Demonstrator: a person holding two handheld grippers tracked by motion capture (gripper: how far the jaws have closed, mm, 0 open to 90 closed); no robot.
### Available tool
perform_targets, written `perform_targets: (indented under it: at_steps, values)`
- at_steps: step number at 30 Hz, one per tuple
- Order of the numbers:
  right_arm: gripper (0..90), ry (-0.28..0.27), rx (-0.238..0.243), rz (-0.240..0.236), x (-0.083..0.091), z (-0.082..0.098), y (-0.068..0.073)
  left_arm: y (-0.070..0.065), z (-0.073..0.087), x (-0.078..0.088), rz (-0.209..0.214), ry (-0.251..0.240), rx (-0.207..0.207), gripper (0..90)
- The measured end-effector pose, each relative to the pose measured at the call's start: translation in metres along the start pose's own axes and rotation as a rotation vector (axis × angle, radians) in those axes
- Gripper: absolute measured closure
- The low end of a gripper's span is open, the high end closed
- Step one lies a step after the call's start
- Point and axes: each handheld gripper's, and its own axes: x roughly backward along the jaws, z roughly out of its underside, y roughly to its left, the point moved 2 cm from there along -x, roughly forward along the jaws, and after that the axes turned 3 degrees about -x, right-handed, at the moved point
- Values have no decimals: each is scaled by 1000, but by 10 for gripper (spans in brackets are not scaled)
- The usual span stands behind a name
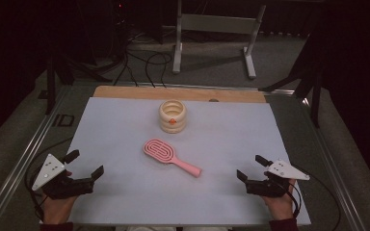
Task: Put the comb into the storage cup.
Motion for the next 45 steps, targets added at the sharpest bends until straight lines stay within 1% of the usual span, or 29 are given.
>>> perform_targets:
  at_steps: [8, 13, 29, 33, 36, 41, 45]
  values:
    - [87, 3, -5, -5, -3, -1, 2, -2, 1, -2, 2, 9, -9, 2]
    - [88, 8, -5, -19, -6, -2, 5, -5, 1, -5, 7, 19, -16, 2]
    - [88, 21, 20, -57, -20, -5, 19, -10, -1, -9, 14, 25, -29, 2]
    - [88, 22, 20, -64, -22, -5, 21, -14, -4, -13, 28, 35, -33, 3]
    - [88, 25, 22, -65, -24, -5, 22, -19, -9, -17, 46, 42, -40, 3]
    - [88, 22, 25, -72, -25, -5, 23, -25, -17, -25, 61, 53, -60, 3]
    - [88, 24, 24, -75, -26, -5, 24, -28, -19, -27, 62, 53, -65, 3]
